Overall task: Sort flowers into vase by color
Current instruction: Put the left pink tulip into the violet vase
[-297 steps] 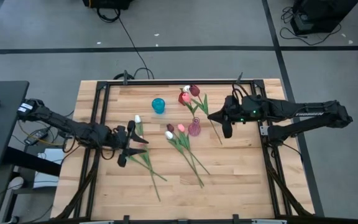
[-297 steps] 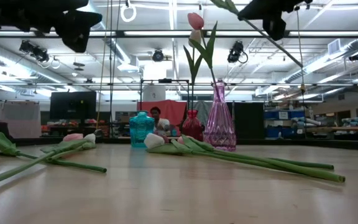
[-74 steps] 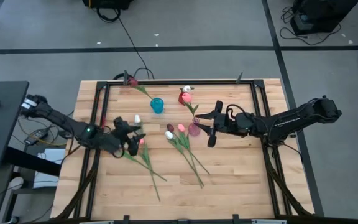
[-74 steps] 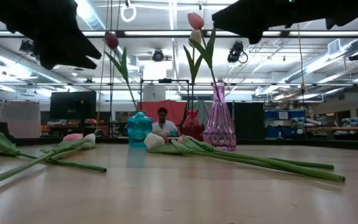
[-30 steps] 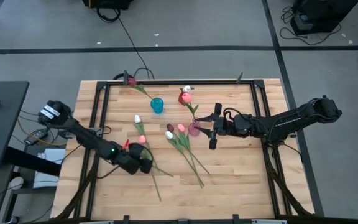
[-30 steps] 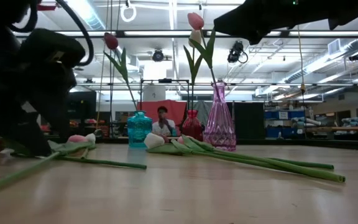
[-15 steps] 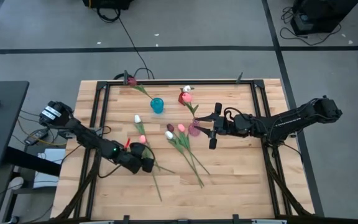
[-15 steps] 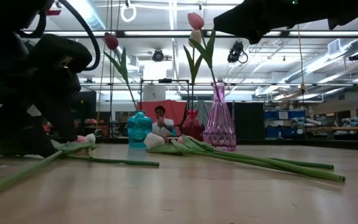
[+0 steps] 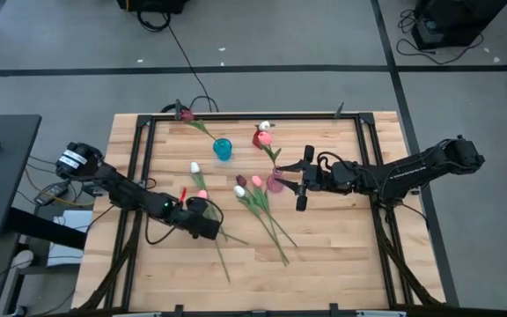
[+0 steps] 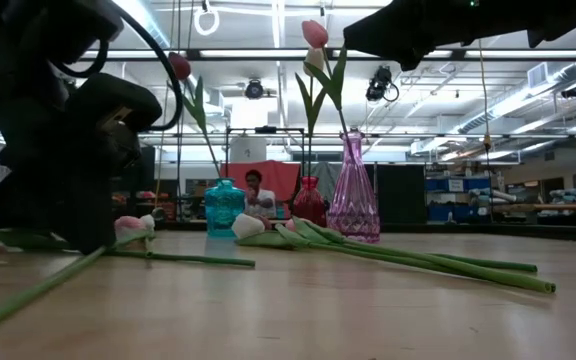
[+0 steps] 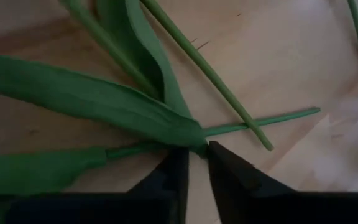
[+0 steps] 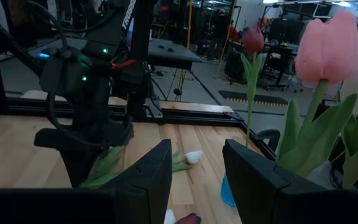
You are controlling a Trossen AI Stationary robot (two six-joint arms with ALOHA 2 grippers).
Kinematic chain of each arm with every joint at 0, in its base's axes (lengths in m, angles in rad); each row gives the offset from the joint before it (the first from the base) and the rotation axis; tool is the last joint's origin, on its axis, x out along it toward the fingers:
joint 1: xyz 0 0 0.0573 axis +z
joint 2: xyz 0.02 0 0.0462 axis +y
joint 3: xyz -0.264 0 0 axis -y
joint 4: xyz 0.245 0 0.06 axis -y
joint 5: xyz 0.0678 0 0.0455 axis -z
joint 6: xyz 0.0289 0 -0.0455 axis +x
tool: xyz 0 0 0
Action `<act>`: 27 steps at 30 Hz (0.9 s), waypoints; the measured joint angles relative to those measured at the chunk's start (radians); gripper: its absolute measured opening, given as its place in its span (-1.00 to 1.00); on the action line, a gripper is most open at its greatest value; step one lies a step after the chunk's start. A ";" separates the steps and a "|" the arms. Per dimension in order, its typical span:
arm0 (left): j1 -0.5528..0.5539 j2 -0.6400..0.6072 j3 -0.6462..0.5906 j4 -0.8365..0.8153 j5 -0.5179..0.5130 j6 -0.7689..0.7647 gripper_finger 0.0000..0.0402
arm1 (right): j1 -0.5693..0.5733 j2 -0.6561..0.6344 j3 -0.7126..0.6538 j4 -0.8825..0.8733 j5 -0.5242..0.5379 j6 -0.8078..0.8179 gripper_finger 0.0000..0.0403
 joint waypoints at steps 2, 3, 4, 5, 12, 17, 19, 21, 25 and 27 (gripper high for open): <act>0.000 0.000 0.000 -0.007 0.002 0.019 -0.82 | 0.000 0.000 0.000 -0.001 0.000 -0.001 -0.22; 0.001 0.000 0.000 -0.008 0.004 0.026 -0.88 | 0.000 0.000 0.000 -0.001 0.000 -0.001 -0.22; 0.001 0.000 0.000 -0.005 0.008 0.028 -0.93 | 0.000 0.000 0.000 -0.002 0.000 -0.001 -0.22; 0.001 0.000 0.000 -0.002 0.013 0.029 -0.96 | 0.000 0.000 0.000 -0.004 0.000 0.000 -0.22; 0.000 -0.004 0.010 0.027 0.156 0.059 -0.96 | 0.003 0.000 0.000 -0.007 -0.001 0.008 -0.22; 0.000 -0.004 0.047 -0.011 0.170 0.114 -0.98 | 0.008 0.000 0.000 -0.008 -0.007 0.022 -0.22; 0.000 -0.004 0.076 -0.051 0.157 0.158 -0.99 | 0.010 0.000 0.000 -0.008 -0.008 0.022 -0.22; 0.000 -0.005 0.109 -0.104 0.129 0.215 -0.99 | 0.011 0.000 0.000 -0.008 -0.008 0.022 -0.22; 0.000 -0.006 0.162 -0.180 0.102 0.371 -0.98 | 0.010 0.000 0.000 -0.008 -0.008 0.023 -0.22; 0.000 -0.006 0.166 -0.185 0.114 0.434 -0.93 | 0.010 0.000 0.000 -0.008 -0.008 0.026 -0.22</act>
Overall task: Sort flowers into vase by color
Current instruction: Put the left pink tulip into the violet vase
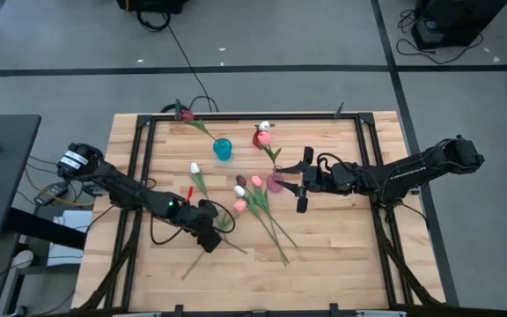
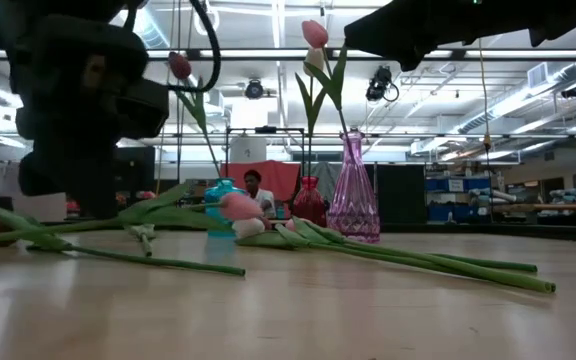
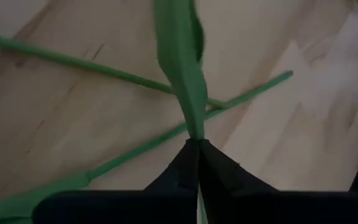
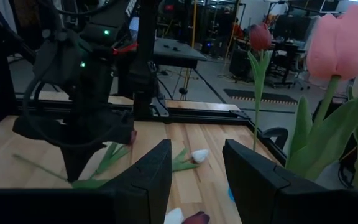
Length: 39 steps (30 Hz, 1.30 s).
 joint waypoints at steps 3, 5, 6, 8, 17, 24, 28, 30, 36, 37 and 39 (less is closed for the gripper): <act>0.000 0.000 0.000 -0.028 0.003 -0.036 -0.81 | 0.000 0.000 0.000 0.000 0.000 0.000 -0.22; 0.004 0.000 0.000 -0.064 0.004 -0.050 -0.70 | 0.000 0.000 0.000 0.000 0.000 0.000 -0.22; 0.004 0.000 0.000 -0.078 0.004 -0.056 -0.64 | 0.000 0.000 0.000 0.000 0.000 0.000 -0.22; 0.005 0.000 0.000 -0.098 0.004 -0.062 -0.53 | 0.000 0.000 0.000 0.000 0.000 -0.001 -0.22; 0.005 0.000 0.001 -0.047 0.004 -0.062 -0.39 | 0.000 0.000 0.000 0.000 0.000 -0.002 -0.22; 0.005 0.017 0.002 -0.046 0.005 -0.072 -0.40 | 0.000 0.000 0.000 0.001 0.000 -0.003 -0.22; 0.005 0.046 0.002 -0.054 0.027 -0.071 -0.40 | 0.000 0.000 0.000 0.001 0.000 -0.003 -0.22; 0.005 0.062 0.002 -0.055 0.037 -0.068 -0.40 | 0.000 0.000 0.000 0.001 0.000 -0.003 -0.22; 0.005 0.081 0.006 -0.052 0.040 -0.061 -0.41 | 0.000 0.000 0.000 0.001 0.000 -0.003 -0.22; 0.005 0.081 0.006 -0.052 0.038 -0.060 -0.41 | 0.000 0.000 0.000 0.001 0.000 -0.003 -0.22; 0.005 0.081 0.005 -0.052 0.033 -0.057 -0.46 | 0.000 0.000 0.000 0.001 0.000 -0.003 -0.22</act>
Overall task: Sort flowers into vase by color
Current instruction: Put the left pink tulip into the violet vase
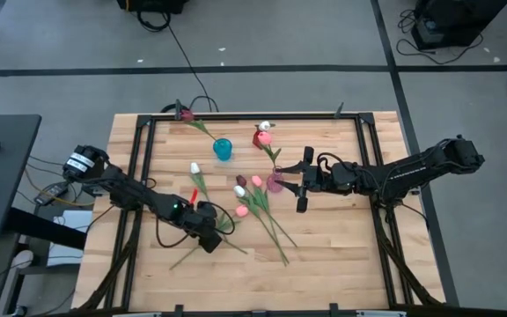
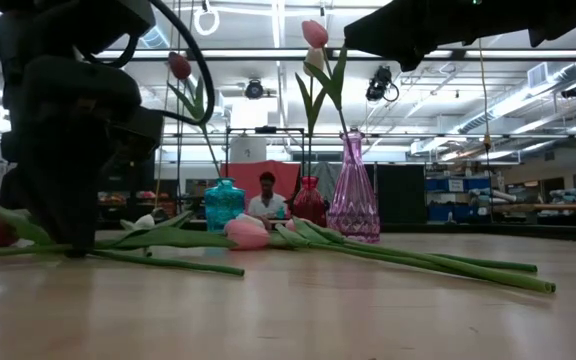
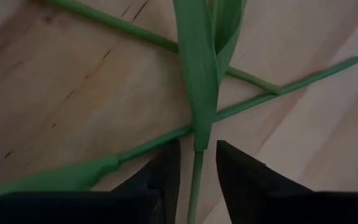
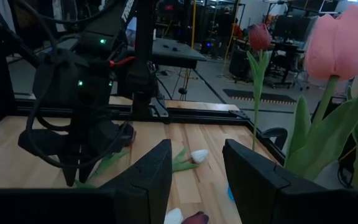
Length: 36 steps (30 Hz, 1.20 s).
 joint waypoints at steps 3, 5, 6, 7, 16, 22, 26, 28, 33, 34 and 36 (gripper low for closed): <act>0.000 0.001 -0.001 -0.005 0.000 0.003 -0.62 | 0.000 0.000 0.000 0.000 0.000 0.000 -0.22; 0.000 0.001 -0.002 -0.008 0.000 0.008 -0.79 | 0.000 0.000 0.000 0.000 0.000 0.000 -0.22; 0.000 0.001 -0.002 -0.007 -0.001 0.017 -0.87 | 0.000 0.000 0.000 0.000 0.000 0.000 -0.22; 0.000 0.001 -0.002 -0.005 -0.001 0.020 -0.93 | 0.000 0.000 0.000 0.000 0.000 0.000 -0.22; 0.000 -0.059 0.045 0.005 -0.058 0.126 -0.95 | 0.000 0.000 0.000 -0.004 0.000 -0.017 -0.22; -0.022 -0.082 0.093 0.019 0.028 0.180 -0.94 | 0.000 -0.020 0.000 -0.093 0.040 -0.018 -0.22; -0.033 -0.083 0.094 0.007 0.058 0.203 -0.94 | 0.002 -0.063 0.000 -0.158 0.077 0.011 -0.23; -0.030 -0.083 0.093 0.025 0.041 0.208 -0.94 | 0.006 -0.082 0.000 -0.183 0.088 0.024 -0.24; -0.031 -0.083 0.093 0.239 -0.004 0.402 -0.94 | 0.028 -0.101 0.000 -0.212 0.123 0.022 -0.25; -0.030 -0.084 0.093 0.278 -0.013 0.428 -0.94 | 0.033 -0.102 0.000 -0.214 0.134 0.018 -0.25; -0.027 -0.084 0.093 0.335 -0.038 0.463 -0.94 | 0.043 -0.105 0.000 -0.228 0.146 0.010 -0.25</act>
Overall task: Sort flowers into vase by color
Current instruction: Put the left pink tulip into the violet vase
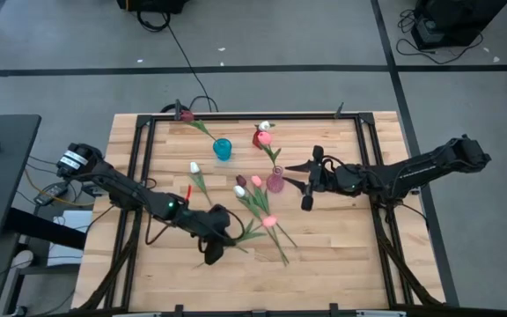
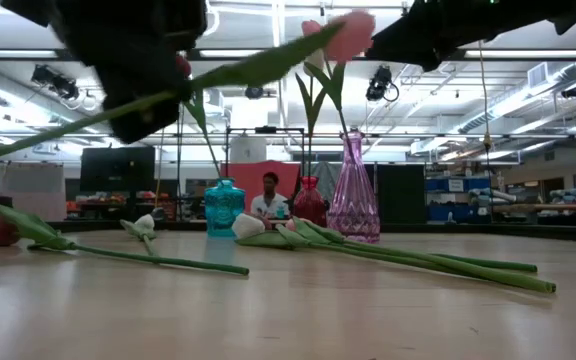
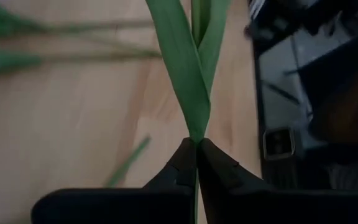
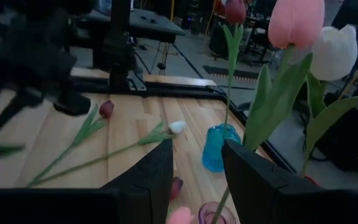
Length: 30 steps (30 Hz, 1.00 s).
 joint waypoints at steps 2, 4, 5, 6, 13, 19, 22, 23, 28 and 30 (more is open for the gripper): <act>0.003 -0.005 0.000 0.021 -0.033 0.041 -0.94 | 0.011 -0.004 0.000 -0.030 0.017 -0.002 -0.25; 0.010 -0.008 0.000 0.035 -0.087 0.101 -0.94 | 0.019 -0.012 0.000 -0.044 0.038 -0.002 -0.26; 0.016 -0.008 0.000 0.046 -0.115 0.132 -0.94 | 0.022 -0.015 0.000 -0.041 0.049 -0.002 -0.26; 0.024 -0.008 0.000 0.055 -0.137 0.160 -0.94 | 0.024 -0.015 0.000 -0.039 0.056 -0.002 -0.26; 0.126 -0.035 0.000 0.091 -0.127 0.248 -0.94 | 0.023 -0.011 -0.001 -0.040 0.052 0.009 -0.26; 0.207 -0.151 0.061 0.076 -0.145 0.416 -0.94 | -0.004 -0.018 -0.067 -0.040 0.055 0.014 -0.26; 0.243 -0.166 0.107 0.090 -0.187 0.506 -0.94 | -0.028 -0.038 -0.102 -0.038 0.057 0.042 -0.26; 0.254 -0.157 0.121 0.119 -0.193 0.527 -0.94 | -0.035 -0.047 -0.109 -0.033 0.057 0.054 -0.26; 0.292 -0.068 0.208 0.219 -0.152 0.640 -0.94 | -0.054 -0.095 -0.138 -0.021 0.057 0.106 -0.26; 0.293 -0.022 0.266 0.241 -0.145 0.709 -0.94 | -0.054 -0.120 -0.144 -0.053 0.086 0.126 -0.26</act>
